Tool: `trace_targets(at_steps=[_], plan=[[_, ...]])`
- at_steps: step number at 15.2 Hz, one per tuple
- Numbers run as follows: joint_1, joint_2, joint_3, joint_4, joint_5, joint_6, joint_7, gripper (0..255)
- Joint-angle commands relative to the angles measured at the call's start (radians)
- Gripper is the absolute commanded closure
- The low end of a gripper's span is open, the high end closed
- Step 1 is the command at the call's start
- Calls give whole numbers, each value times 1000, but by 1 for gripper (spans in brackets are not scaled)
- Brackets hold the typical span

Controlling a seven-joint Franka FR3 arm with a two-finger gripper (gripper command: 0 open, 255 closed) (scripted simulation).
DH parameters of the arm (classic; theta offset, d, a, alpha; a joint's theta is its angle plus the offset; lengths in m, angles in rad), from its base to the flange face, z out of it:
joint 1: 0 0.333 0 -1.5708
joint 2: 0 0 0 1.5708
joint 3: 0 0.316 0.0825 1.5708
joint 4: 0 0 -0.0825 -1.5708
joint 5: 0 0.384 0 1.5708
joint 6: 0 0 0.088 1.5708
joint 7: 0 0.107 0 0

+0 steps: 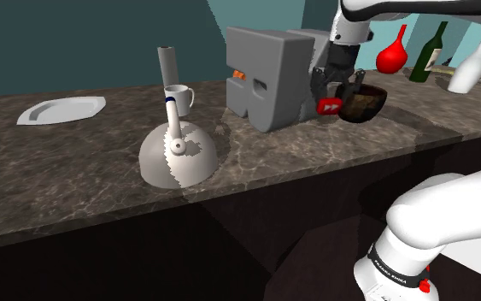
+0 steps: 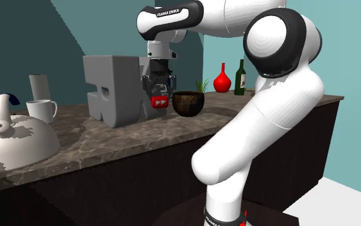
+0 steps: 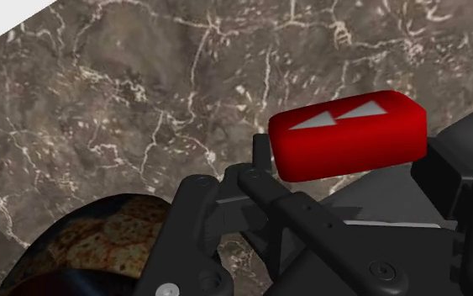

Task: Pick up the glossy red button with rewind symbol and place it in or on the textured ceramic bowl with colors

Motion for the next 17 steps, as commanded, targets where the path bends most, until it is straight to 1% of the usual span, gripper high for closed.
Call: trace_targets(at_steps=[1,16,17], plan=[[0,10,0,35,0,-26,-1,255],[2,93,1,310,3,-217,-2,255],[-4,102,-18,317,-7,-215,-27,255]])
